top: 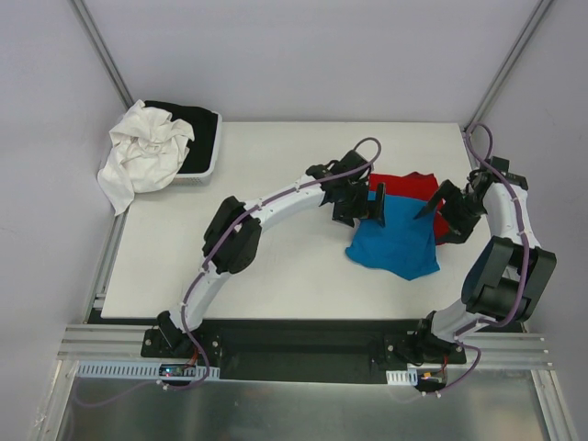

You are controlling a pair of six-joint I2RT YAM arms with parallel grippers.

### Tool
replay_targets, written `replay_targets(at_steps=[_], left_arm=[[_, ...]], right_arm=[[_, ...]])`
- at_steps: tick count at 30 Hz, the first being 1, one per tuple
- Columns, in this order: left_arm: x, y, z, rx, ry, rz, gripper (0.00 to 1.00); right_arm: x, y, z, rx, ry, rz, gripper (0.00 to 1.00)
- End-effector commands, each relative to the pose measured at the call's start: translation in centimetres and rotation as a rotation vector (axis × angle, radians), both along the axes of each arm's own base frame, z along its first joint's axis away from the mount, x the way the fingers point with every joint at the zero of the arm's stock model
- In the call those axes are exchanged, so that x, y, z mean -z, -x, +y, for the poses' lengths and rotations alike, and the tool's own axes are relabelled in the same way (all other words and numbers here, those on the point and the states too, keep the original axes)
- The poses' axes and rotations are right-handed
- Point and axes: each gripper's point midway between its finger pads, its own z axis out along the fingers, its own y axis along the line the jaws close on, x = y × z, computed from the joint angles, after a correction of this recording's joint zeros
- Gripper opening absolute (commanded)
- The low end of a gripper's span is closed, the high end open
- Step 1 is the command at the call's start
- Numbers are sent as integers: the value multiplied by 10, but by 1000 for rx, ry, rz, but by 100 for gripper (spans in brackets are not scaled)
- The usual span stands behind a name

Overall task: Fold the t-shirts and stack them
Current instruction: Neatly place the folded tshirt to the corner

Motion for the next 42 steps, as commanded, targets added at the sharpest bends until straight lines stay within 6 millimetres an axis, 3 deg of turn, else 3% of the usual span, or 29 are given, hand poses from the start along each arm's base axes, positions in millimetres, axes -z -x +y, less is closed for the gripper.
replay_targets(at_steps=[1, 7, 10, 11, 12, 14, 15, 16, 17, 19, 22, 24, 26, 27, 28, 31, 35, 37, 38, 39, 40, 41, 42], left_arm=[[-79, -15, 6, -23, 86, -170, 99], [-93, -35, 34, -122, 45, -240, 99], [-104, -52, 43, -166, 65, -248, 99], [-104, -55, 43, -171, 72, -237, 99], [-105, -58, 43, -174, 81, -230, 95], [-106, -69, 43, -195, 101, -213, 55], [-105, -69, 42, -192, 109, -196, 23], [-100, -71, 43, -200, 108, -174, 6], [-97, -72, 48, -205, 104, -158, 0], [-89, -71, 59, -219, 74, -148, 0], [-84, -78, 76, -262, 24, -169, 0], [-93, -96, 81, -304, 31, -190, 0], [-74, -112, 79, -323, 16, -150, 0], [-81, -127, 81, -355, 53, -129, 0], [-58, -126, 75, -331, 68, -41, 0], [-50, -128, 82, -347, 75, 11, 0], [-50, -105, 96, -294, 24, -16, 0], [-51, -85, 106, -265, 0, -11, 0], [-41, -72, 112, -248, -27, 8, 0], [-58, -63, 116, -222, -18, -31, 0], [-61, -51, 116, -202, -23, -39, 0], [-51, -39, 125, -194, -57, -26, 0], [-69, -30, 130, -188, -41, -57, 0]], right_arm=[[-9, -3, -6, -9, 29, -33, 88], [5, -10, -20, 26, 75, -27, 83], [4, -16, -23, 57, 71, -42, 38], [2, -19, -23, 59, 68, -50, 8], [2, -21, -23, 63, 64, -50, 1], [-3, -29, -26, 67, 72, -67, 1], [-4, -32, -28, 70, 79, -71, 1], [-5, -38, -32, 70, 86, -74, 1], [-5, -42, -34, 70, 91, -79, 1], [-5, -53, -36, 69, 92, -95, 1], [-23, -73, -44, 92, 115, -177, 1], [-35, -83, -47, 118, 127, -219, 1], [-44, -90, -50, 132, 146, -244, 1], [-44, -91, -51, 133, 152, -239, 1], [-41, -92, -54, 136, 163, -222, 1], [-25, -97, -62, 101, 180, -171, 1], [-1, -107, -68, 72, 176, -121, 1], [8, -112, -67, 73, 158, -110, 1], [12, -116, -67, 78, 150, -111, 1], [21, -120, -65, 77, 131, -94, 1], [26, -122, -63, 71, 125, -86, 1], [31, -124, -63, 70, 120, -82, 1], [40, -126, -62, 63, 114, -63, 1]])
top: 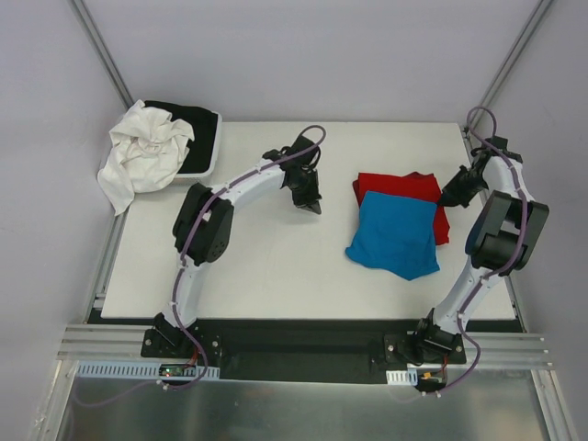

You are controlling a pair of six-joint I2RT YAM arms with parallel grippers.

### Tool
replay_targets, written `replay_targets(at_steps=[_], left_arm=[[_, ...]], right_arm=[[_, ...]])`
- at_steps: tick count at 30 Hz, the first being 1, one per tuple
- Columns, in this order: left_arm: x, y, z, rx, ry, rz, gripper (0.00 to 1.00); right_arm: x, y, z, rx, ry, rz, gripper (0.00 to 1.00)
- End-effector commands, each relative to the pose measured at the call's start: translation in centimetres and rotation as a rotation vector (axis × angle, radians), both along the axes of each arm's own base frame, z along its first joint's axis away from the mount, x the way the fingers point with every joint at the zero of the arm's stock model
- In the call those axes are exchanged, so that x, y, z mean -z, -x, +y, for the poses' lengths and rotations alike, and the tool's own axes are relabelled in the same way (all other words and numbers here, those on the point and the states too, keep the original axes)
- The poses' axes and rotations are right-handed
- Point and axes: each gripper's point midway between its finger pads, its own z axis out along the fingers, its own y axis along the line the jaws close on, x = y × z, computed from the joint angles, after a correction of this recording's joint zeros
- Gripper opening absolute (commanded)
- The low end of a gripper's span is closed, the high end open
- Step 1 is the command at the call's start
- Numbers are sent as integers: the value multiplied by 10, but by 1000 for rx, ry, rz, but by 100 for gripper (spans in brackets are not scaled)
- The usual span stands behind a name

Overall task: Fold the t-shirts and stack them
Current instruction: Neatly place the folded tshirt to the corner

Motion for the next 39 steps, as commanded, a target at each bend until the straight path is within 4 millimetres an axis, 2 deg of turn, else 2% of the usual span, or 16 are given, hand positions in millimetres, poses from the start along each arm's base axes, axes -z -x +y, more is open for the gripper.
replay_targets(at_steps=[1, 2, 3, 5, 6, 10, 14, 15, 24, 31, 33, 34, 35, 37, 38, 39], left_arm=[[-84, 51, 8, 118, 64, -143, 0], [-75, 63, 16, 119, 44, -117, 0], [-90, 70, 22, 114, 56, -143, 0], [-85, 82, 35, 106, 35, -129, 0], [-95, 84, 39, 100, 39, -157, 0], [-100, 90, 47, 101, 28, -174, 0], [-107, 82, 36, 119, 54, -174, 0], [-102, 79, 32, 120, 50, -160, 0], [-103, 64, 11, 139, 78, -159, 0], [-98, 61, 7, 146, 69, -158, 0], [-94, 57, 8, 143, 54, -164, 0], [-94, 56, 9, 148, 50, -172, 0], [-89, 52, 9, 145, 45, -165, 6], [-89, 46, 10, 144, 52, -164, 14], [-83, 39, 13, 132, 45, -154, 18], [-81, 36, 14, 127, 46, -151, 32]], right_arm=[[9, -18, 1, -27, -7, -12, 1], [14, -19, 2, -35, -9, -6, 1], [19, -18, 4, -42, -18, 5, 1], [34, -13, 13, -67, -33, 29, 1], [38, -11, 21, -84, -38, 38, 1], [45, 2, 47, -125, -48, 44, 1], [54, 25, 77, -160, -73, 76, 1], [54, 28, 86, -178, -80, 79, 1], [55, 62, 133, -272, -100, 107, 1], [58, 80, 150, -303, -88, 125, 1], [54, 81, 145, -306, -62, 130, 22], [46, 80, 143, -310, -47, 112, 39], [35, 73, 141, -320, -31, 82, 66], [19, 75, 136, -325, -1, 70, 81], [0, 68, 134, -333, 19, 17, 86], [-9, 71, 133, -338, 26, 14, 88]])
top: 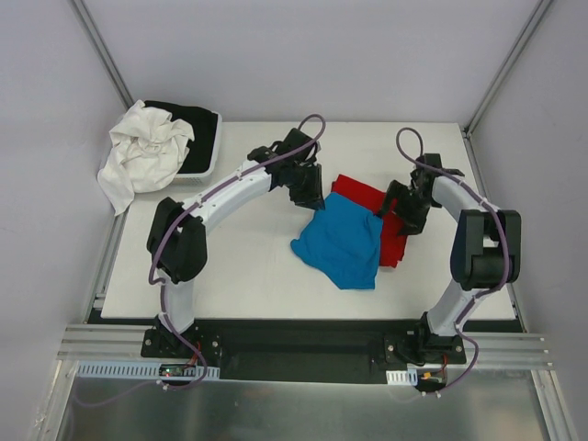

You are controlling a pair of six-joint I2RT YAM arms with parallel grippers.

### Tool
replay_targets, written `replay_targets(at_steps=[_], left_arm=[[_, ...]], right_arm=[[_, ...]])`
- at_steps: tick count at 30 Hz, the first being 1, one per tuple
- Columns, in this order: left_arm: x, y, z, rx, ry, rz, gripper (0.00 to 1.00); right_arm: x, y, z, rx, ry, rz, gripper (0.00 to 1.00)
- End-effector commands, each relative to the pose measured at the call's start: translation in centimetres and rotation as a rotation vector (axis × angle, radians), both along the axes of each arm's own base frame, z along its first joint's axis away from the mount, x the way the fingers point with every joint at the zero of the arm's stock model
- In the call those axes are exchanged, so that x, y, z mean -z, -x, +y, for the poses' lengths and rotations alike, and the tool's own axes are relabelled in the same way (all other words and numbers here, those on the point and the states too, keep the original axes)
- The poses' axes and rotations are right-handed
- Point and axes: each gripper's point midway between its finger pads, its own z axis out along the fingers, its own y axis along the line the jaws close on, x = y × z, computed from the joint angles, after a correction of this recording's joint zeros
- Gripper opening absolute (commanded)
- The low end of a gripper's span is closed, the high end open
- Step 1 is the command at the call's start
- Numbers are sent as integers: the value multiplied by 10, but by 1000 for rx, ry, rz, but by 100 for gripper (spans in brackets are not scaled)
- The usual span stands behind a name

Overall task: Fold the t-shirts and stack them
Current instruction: Neatly place the folded tshirt to the corner

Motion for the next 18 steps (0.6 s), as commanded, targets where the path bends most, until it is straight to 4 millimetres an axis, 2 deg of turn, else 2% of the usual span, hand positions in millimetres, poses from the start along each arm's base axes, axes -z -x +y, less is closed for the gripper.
replay_targets(at_steps=[1, 2, 3, 5, 7, 12, 13, 16, 18], left_arm=[[-2, -23, 4, -7, 7, -19, 39], [3, -27, 6, -13, 1, -14, 44], [6, -31, 8, -18, -3, -12, 50], [13, -36, 9, -17, -10, -8, 50], [18, -40, 11, -16, -13, 1, 50], [32, -41, 0, 32, 18, 30, 46], [38, -41, -2, 42, 23, 38, 45], [47, -40, -9, 59, 45, 63, 45], [49, -35, -11, 67, 40, 62, 45]], right_arm=[[-54, 6, -18, -19, 95, -74, 89], [-71, 3, -18, -17, 91, -120, 90], [-78, 7, -17, -19, 87, -124, 90], [-92, 12, -13, -22, 65, -149, 90], [-94, 22, -11, -16, 52, -146, 90], [-94, 46, 2, -9, -3, -159, 88], [-83, 54, 3, -9, -1, -133, 88], [-69, 67, 12, -21, -27, -123, 89], [-64, 68, 21, -43, -51, -139, 89]])
